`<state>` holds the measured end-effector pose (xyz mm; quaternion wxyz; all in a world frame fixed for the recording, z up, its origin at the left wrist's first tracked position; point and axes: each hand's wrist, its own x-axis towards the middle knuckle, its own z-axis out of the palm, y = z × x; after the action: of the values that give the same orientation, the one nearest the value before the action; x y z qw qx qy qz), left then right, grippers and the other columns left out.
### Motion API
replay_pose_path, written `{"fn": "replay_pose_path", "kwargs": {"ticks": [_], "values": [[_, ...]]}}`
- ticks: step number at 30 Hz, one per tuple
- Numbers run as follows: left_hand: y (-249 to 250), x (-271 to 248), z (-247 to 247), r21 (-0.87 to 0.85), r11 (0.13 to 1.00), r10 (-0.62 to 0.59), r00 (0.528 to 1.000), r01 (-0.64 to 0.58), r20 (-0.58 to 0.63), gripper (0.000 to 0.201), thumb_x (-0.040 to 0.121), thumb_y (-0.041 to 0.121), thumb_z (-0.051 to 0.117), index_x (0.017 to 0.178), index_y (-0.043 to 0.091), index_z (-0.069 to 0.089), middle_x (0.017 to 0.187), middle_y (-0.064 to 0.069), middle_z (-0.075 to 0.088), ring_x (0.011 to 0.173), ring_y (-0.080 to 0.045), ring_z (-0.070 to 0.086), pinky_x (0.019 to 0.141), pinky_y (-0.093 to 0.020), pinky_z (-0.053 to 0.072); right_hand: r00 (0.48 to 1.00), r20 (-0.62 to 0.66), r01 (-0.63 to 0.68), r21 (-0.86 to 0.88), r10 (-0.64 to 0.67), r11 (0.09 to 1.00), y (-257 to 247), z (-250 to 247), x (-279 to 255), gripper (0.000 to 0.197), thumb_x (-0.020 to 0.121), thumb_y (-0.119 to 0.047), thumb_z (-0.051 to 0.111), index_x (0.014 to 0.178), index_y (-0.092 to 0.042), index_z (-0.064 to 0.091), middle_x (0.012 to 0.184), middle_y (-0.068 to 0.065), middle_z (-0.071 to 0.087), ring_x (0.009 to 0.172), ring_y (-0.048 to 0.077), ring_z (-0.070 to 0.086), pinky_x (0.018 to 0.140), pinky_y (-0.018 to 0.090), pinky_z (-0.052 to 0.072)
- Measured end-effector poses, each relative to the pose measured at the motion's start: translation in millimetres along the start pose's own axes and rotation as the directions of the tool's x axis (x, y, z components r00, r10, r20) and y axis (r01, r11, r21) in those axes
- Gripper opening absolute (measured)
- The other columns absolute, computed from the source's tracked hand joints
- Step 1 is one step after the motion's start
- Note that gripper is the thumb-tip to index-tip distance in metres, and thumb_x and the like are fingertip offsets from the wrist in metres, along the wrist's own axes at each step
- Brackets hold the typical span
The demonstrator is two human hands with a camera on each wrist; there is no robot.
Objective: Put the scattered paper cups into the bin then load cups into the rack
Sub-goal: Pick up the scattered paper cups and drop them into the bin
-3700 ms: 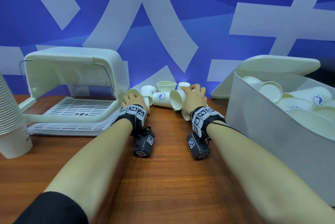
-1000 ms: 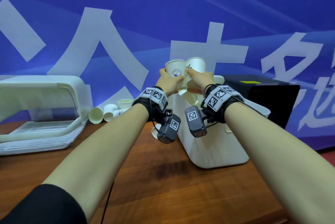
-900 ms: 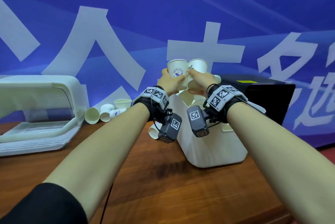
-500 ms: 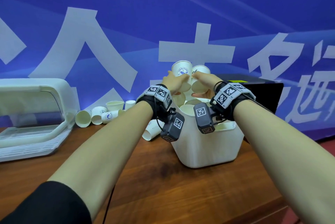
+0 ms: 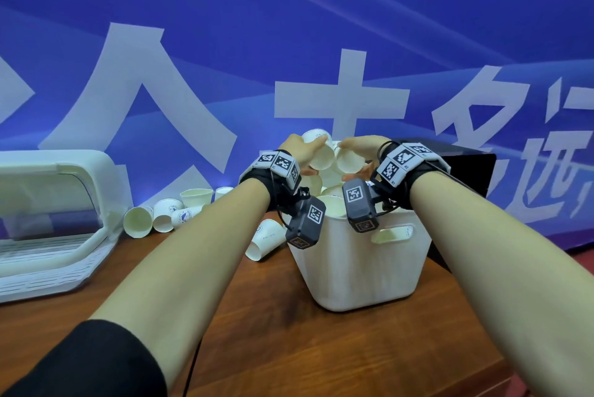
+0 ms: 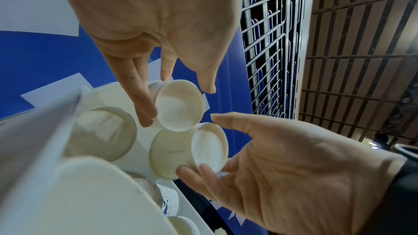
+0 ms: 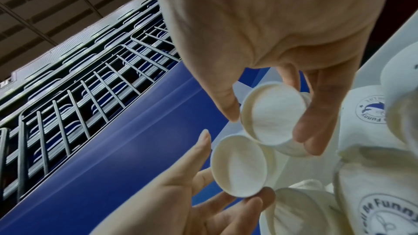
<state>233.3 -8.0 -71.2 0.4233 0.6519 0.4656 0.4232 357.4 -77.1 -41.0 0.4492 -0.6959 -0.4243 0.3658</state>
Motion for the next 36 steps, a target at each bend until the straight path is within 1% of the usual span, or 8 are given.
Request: {"fn": "replay_pose_path", "kwargs": {"ticks": [4, 6, 11, 15, 18, 23, 27, 36], "values": [[-3.9, 0.9, 3.7, 0.096, 0.995, 0.004, 0.998, -0.010, 0.066, 0.060, 0.095, 0.043, 0.051, 0.142, 0.007, 0.039, 0.138, -0.007, 0.045, 0.108, -0.023, 0.061, 0.081, -0.027, 0.056, 1.000, 0.018, -0.005, -0.039, 0.006, 0.999, 2.7, -1.4, 4.9, 0.037, 0.099, -0.023, 0.051, 0.131, -0.006, 0.044, 0.123, 0.017, 0.052, 0.108, 0.034, 0.062, 0.083, 0.036, 0.056], [-4.8, -1.1, 3.8, 0.124, 0.992, 0.001, 0.995, -0.014, 0.101, 0.055, 0.098, 0.042, 0.045, 0.144, 0.013, 0.038, 0.138, -0.006, 0.045, 0.102, -0.022, 0.060, 0.090, -0.030, 0.053, 1.000, 0.025, -0.007, -0.058, 0.009, 0.998, 4.7, -0.8, 5.6, 0.028, 0.100, -0.025, 0.049, 0.122, -0.009, 0.045, 0.116, 0.016, 0.054, 0.090, 0.029, 0.064, 0.069, 0.028, 0.057], [-12.3, -3.3, 3.4, 0.118, 0.991, 0.052, 0.996, -0.060, 0.069, 0.054, 0.095, 0.041, 0.049, 0.138, 0.013, 0.037, 0.118, -0.007, 0.051, 0.090, -0.024, 0.062, 0.093, -0.036, 0.053, 1.000, 0.029, 0.001, -0.071, 0.001, 0.997, 13.2, -0.4, 15.6, 0.041, 0.098, -0.022, 0.050, 0.134, -0.004, 0.044, 0.099, 0.016, 0.056, 0.095, 0.032, 0.057, 0.093, 0.042, 0.045], [-20.8, -3.2, 6.0, 0.198, 0.977, 0.075, 0.996, -0.082, 0.041, 0.065, 0.074, 0.059, 0.053, 0.131, 0.029, 0.050, 0.139, -0.010, 0.040, 0.104, -0.031, 0.064, 0.095, -0.043, 0.051, 1.000, 0.009, 0.007, -0.074, -0.006, 0.997, 11.1, 0.1, 14.7, 0.033, 0.097, -0.022, 0.052, 0.125, -0.005, 0.048, 0.102, 0.016, 0.058, 0.101, 0.035, 0.059, 0.099, 0.047, 0.045], [-15.5, -10.8, 6.2, 0.296, 0.949, 0.069, 0.989, -0.105, 0.128, 0.047, 0.095, 0.047, 0.042, 0.133, 0.021, 0.054, 0.132, -0.008, 0.054, 0.110, -0.030, 0.061, 0.100, -0.041, 0.047, 1.000, 0.013, 0.012, -0.149, -0.010, 0.989, 8.6, 2.0, 8.6, 0.038, 0.098, -0.027, 0.051, 0.128, -0.005, 0.047, 0.111, 0.015, 0.053, 0.110, 0.034, 0.057, 0.097, 0.043, 0.047], [-11.4, -17.8, 7.5, 0.348, 0.936, -0.027, 0.978, -0.048, 0.208, 0.061, 0.100, 0.051, 0.025, 0.136, 0.006, 0.046, 0.127, -0.011, 0.058, 0.102, -0.026, 0.062, 0.102, -0.039, 0.046, 1.000, 0.006, 0.012, -0.235, -0.010, 0.972, 5.9, 3.3, 4.2, 0.044, 0.101, -0.025, 0.046, 0.137, 0.000, 0.044, 0.125, 0.017, 0.054, 0.125, 0.031, 0.053, 0.107, 0.042, 0.040], [-9.7, -20.0, 5.2, 0.327, 0.941, 0.033, 0.986, -0.085, 0.163, 0.052, 0.103, 0.040, 0.022, 0.128, 0.008, 0.055, 0.129, -0.009, 0.055, 0.089, -0.022, 0.058, 0.092, -0.032, 0.046, 0.995, -0.049, 0.066, -0.351, -0.089, 0.934, -0.7, 5.7, 1.0, 0.047, 0.104, -0.024, 0.035, 0.144, 0.001, 0.034, 0.151, 0.017, 0.034, 0.139, 0.030, 0.035, 0.113, 0.036, 0.029], [-19.7, -12.4, -24.6, 0.058, 0.998, 0.011, 1.000, -0.012, 0.012, 0.052, 0.104, 0.037, 0.024, 0.120, 0.005, 0.061, 0.109, -0.006, 0.055, 0.066, -0.011, 0.055, 0.064, -0.022, 0.047, 0.979, -0.038, 0.169, -0.392, -0.199, 0.904, -20.4, 35.9, -8.8, 0.045, 0.102, -0.028, 0.038, 0.139, -0.002, 0.043, 0.144, 0.012, 0.045, 0.130, 0.028, 0.046, 0.104, 0.036, 0.038]]}}
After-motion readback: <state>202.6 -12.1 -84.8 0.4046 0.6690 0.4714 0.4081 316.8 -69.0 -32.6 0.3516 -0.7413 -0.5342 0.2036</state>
